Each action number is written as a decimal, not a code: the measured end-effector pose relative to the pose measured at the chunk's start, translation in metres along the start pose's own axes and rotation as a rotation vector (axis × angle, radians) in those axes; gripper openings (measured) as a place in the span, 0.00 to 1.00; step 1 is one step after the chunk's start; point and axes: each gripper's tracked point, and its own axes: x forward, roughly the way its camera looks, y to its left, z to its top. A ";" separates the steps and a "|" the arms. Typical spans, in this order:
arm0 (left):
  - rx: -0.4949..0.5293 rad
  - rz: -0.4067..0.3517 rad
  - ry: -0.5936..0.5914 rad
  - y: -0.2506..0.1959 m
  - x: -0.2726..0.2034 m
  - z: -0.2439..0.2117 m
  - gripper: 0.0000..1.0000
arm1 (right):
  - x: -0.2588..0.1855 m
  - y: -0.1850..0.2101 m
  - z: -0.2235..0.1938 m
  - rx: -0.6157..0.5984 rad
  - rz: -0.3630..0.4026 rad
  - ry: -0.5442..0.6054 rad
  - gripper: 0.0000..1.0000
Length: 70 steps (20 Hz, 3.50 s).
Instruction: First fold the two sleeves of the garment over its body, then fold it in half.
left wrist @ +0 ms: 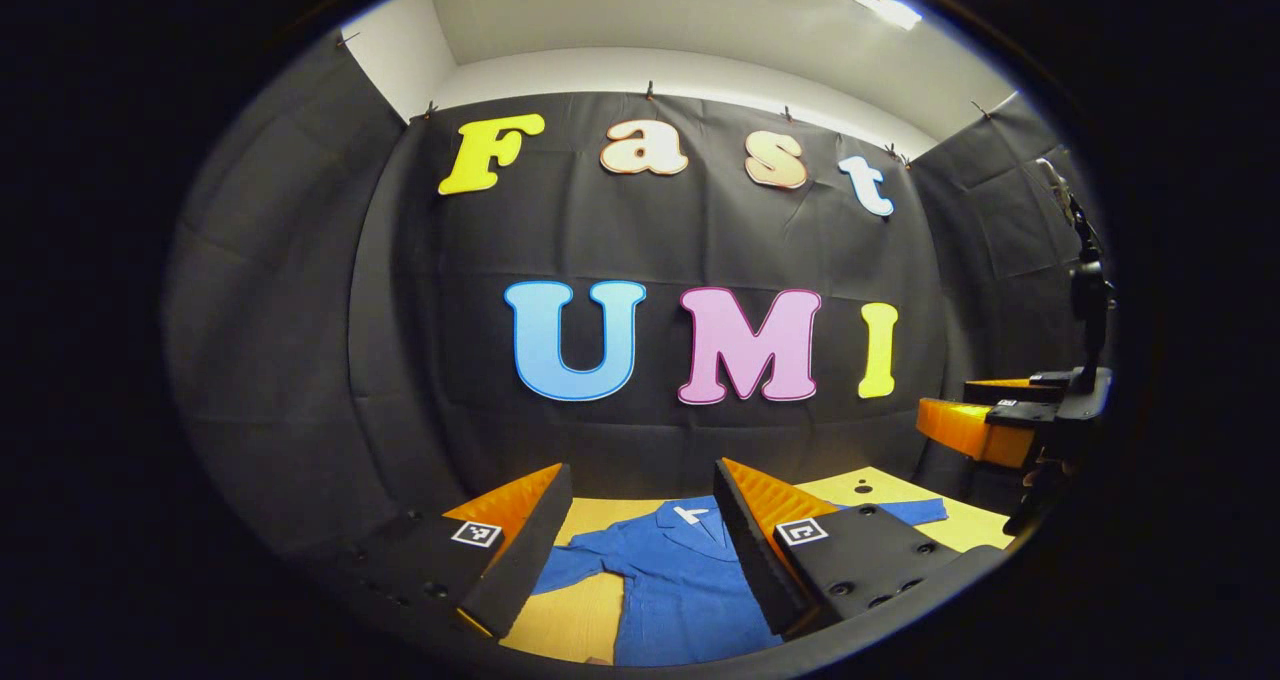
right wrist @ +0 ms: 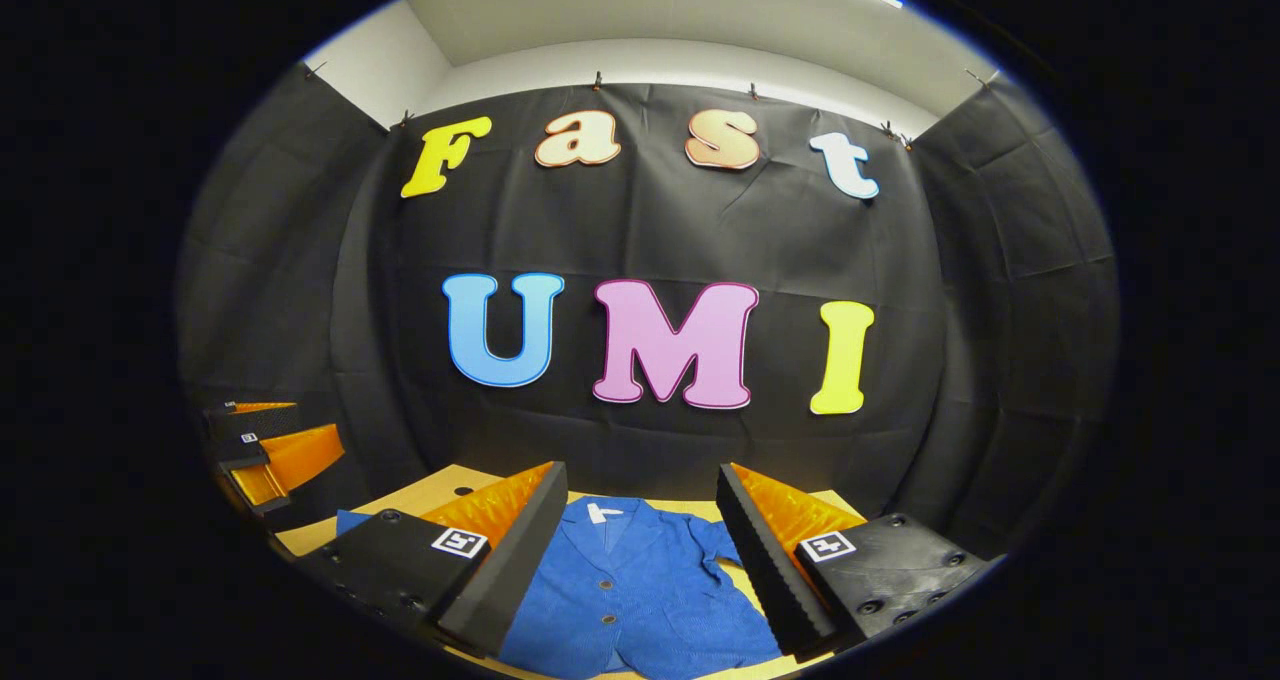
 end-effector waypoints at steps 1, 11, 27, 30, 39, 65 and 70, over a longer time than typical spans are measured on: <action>0.001 -0.003 0.008 -0.002 0.003 -0.001 0.82 | 0.006 -0.004 -0.008 0.002 -0.015 0.030 0.97; 0.012 -0.001 0.057 -0.029 0.023 -0.015 0.82 | 0.093 -0.037 -0.120 -0.001 0.014 0.319 0.97; -0.105 0.273 0.137 -0.036 0.047 -0.040 0.82 | 0.131 -0.248 -0.349 0.056 -0.244 0.820 0.98; -0.087 0.276 0.184 -0.046 0.046 -0.053 0.82 | 0.124 -0.317 -0.365 0.048 -0.367 0.841 0.98; -0.204 0.215 0.269 -0.089 0.070 -0.065 0.82 | 0.104 -0.434 -0.400 0.275 -0.672 0.864 0.98; -0.090 0.236 0.332 -0.094 0.038 -0.087 0.82 | 0.146 -0.400 -0.371 0.508 -0.527 0.819 0.05; -0.080 0.248 0.310 -0.089 0.026 -0.083 0.82 | 0.198 -0.342 -0.313 0.379 -0.344 0.733 0.05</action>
